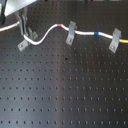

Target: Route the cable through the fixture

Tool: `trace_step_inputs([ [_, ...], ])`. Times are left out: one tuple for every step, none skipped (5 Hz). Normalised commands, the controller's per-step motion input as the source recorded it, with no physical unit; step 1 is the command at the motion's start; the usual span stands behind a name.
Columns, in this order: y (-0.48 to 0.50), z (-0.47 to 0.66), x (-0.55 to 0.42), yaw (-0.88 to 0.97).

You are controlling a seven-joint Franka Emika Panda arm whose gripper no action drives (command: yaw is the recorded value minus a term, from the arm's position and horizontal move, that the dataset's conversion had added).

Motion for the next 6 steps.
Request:
trace_step_inputs([
  [0.000,-0.01,0.000,0.00],
  [-0.019,-0.38,-0.025,0.05],
  [-0.026,-0.39,-0.045,0.09],
  [-0.092,-0.01,-0.007,-0.09],
  [-0.202,0.08,-0.044,-0.22],
  [-0.006,0.00,-0.009,0.00],
])
